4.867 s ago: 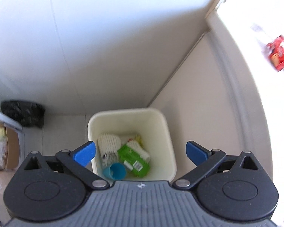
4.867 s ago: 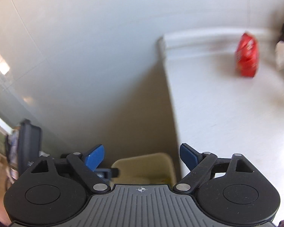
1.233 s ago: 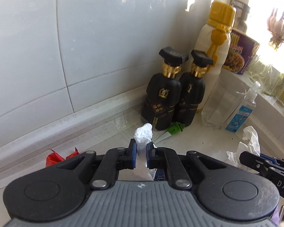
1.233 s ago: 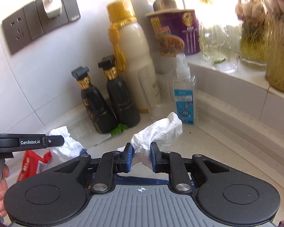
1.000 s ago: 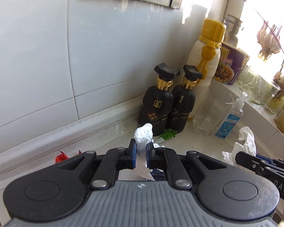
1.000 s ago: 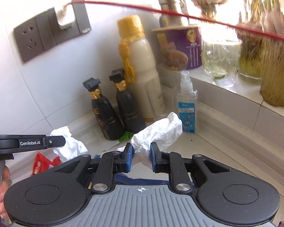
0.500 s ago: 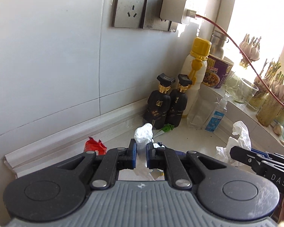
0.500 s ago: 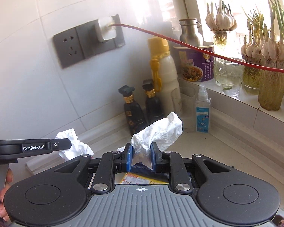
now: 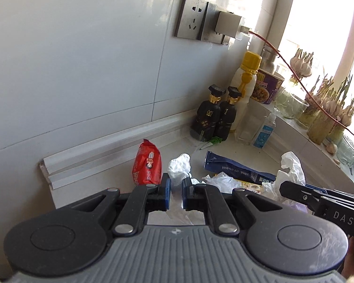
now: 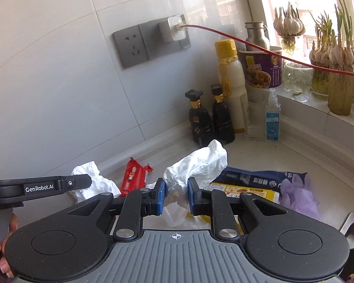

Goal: Collect trash
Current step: 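Carry both white tissues from the counter over the trash bin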

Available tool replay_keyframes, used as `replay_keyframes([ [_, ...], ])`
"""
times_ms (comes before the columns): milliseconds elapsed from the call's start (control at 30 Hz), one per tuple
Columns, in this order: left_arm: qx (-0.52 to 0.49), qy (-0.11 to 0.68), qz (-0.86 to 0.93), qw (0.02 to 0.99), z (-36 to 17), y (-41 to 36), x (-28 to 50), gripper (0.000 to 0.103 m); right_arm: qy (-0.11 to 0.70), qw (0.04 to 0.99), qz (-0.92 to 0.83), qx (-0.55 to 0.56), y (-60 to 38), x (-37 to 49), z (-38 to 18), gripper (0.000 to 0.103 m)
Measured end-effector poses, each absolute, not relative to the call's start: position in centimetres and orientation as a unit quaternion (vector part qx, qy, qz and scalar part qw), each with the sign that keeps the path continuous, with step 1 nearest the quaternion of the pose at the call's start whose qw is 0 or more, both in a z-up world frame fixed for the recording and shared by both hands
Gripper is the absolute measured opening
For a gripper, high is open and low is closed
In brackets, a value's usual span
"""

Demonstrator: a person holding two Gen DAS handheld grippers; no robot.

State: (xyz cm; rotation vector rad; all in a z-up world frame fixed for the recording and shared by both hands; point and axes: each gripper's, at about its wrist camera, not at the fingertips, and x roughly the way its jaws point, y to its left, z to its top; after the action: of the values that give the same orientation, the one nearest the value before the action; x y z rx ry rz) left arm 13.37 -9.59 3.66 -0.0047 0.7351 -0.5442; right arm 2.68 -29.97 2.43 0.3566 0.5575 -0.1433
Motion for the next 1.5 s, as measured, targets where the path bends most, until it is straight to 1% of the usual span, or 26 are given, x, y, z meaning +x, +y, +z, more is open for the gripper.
replay_keyframes([
  [433,-0.034,0.387,-0.220,0.895,1.5,-1.9,10.3,0.009,0.318,0.934,-0.013,0.160,-22.2,1.1,1.5,0.019],
  [1000,-0.074,0.438,-0.131,0.886,-3.1,6.6,7.7,0.009,0.373,0.915,0.106,0.114,-11.2,1.1,-0.9,0.021],
  [1500,-0.095,0.523,-0.048,0.846,-11.6,12.4,6.0,0.010,0.438,0.880,0.180,0.035,-3.0,0.8,-5.8,0.022],
])
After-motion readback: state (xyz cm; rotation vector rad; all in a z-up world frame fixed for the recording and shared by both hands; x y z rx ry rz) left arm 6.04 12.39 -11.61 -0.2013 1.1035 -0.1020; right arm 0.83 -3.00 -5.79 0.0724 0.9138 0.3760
